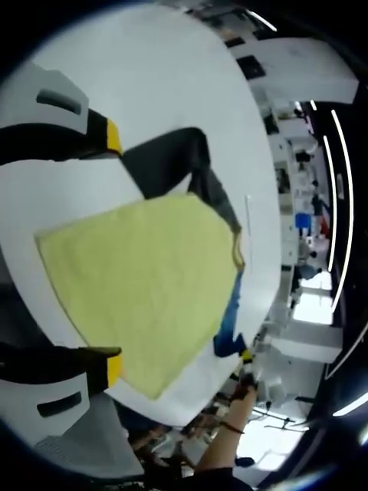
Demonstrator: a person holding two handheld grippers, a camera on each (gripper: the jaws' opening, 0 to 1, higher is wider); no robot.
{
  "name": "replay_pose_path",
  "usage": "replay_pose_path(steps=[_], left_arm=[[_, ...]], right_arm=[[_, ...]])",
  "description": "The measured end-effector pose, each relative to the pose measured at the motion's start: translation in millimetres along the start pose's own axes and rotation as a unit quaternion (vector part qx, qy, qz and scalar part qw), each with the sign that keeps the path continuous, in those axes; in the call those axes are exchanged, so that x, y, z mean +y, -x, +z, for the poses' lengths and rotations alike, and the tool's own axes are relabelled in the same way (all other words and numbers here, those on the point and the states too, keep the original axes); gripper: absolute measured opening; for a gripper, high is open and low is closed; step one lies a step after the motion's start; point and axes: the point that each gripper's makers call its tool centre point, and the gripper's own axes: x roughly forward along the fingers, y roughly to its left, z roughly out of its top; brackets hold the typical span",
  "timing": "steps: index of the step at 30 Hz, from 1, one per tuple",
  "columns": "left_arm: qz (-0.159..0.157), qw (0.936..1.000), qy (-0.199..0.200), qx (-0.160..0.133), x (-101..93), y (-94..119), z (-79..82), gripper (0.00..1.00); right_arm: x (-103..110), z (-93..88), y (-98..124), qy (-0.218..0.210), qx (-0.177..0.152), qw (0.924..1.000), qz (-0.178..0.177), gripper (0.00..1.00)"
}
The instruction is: Fold the garment on the visible template until the final outline fits inside the template.
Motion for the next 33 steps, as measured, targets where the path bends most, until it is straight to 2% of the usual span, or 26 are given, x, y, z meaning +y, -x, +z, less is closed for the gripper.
replay_pose_path(steps=[13,18,26,33], left_arm=[[-0.002,1.0000,-0.001,0.003,-0.3,-1,-1.7,0.98],[0.002,1.0000,0.000,0.003,2.5,-1,-2.1,0.99],[0.003,1.0000,0.002,0.005,3.0,0,-3.9,0.99],[0.004,1.0000,0.002,0.007,3.4,0,-4.6,0.99]], right_arm=[[42,16.6,-12,-0.002,-0.013,0.9992,0.037,0.00],[62,17.4,-17,0.012,-0.009,0.9985,0.052,0.00],[81,18.0,-24,0.027,-0.004,0.9974,0.067,0.00],[97,24.3,-31,0.021,-0.008,0.9963,0.083,0.00]])
